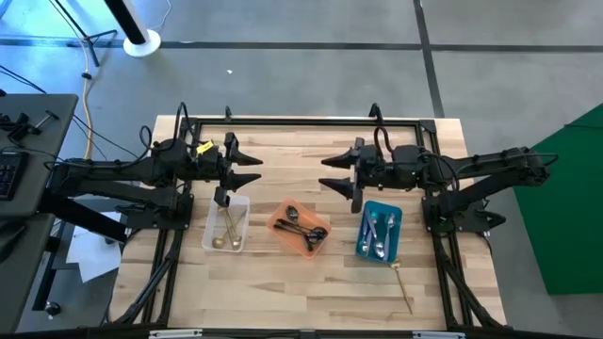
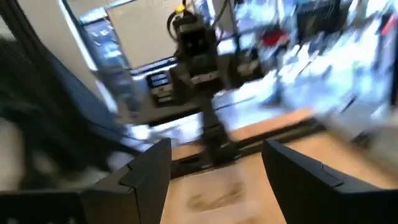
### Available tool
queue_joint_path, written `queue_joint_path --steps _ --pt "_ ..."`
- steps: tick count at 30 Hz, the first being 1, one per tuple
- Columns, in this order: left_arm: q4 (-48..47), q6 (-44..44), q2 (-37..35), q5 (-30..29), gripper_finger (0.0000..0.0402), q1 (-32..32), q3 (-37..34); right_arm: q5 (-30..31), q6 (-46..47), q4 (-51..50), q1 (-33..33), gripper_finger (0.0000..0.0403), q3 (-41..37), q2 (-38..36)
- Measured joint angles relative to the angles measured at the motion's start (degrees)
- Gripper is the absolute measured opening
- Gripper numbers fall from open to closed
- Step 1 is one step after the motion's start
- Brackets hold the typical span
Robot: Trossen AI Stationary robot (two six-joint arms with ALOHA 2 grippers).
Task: Sort silverware by color (type)
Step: Put the gold spoon into the transparent bin
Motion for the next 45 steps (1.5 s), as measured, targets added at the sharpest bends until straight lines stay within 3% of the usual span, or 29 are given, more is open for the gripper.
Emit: queue_joint_path --steps 2,8,14,19,23,27,33,39,45 --pt "0.0 -0.18 0.0 0.0 0.0156 0.0 0.0 -1.98 7.17 -0.95 0.0 0.0236 0.0 0.0" --pt "-0.06 -4.52 0.0 -0.19 0.0156 0.0 0.0 -19.16 33.06 -16.04 4.91 0.0236 0.0 -0.22" --pt "-0.31 -7.5 0.0 -0.2 0.0156 0.0 0.0 -13.79 61.18 -36.21 21.22 0.0236 0.0 1.6" --pt "-0.34 -7.5 0.0 -0.2 0.0156 0.0 0.0 -8.12 85.4 -40.84 35.21 0.0236 0.0 6.63" --pt "-0.35 -7.5 0.0 -0.2 0.0156 0.02 0.0 -10.65 100.73 -41.76 42.47 0.0236 0.0 12.46" --pt "-0.36 -7.47 0.0 -0.22 0.0156 0.02 0.0 -16.08 111.96 -48.02 45.73 0.0236 0.0 18.35" --pt "-0.37 -7.45 0.0 -0.28 0.0156 0.02 0.0 -23.59 114.89 -57.02 44.01 0.0236 -2.13 22.93" --pt "-0.37 -7.45 0.0 -0.81 0.0156 0.02 0.0 -23.78 109.61 -47.05 41.14 0.0236 -10.74 22.31" --pt "-0.36 -7.45 0.0 -0.81 0.0156 0.02 0.0 -20.57 106.22 -46.54 41.33 0.0236 -12.48 22.48"
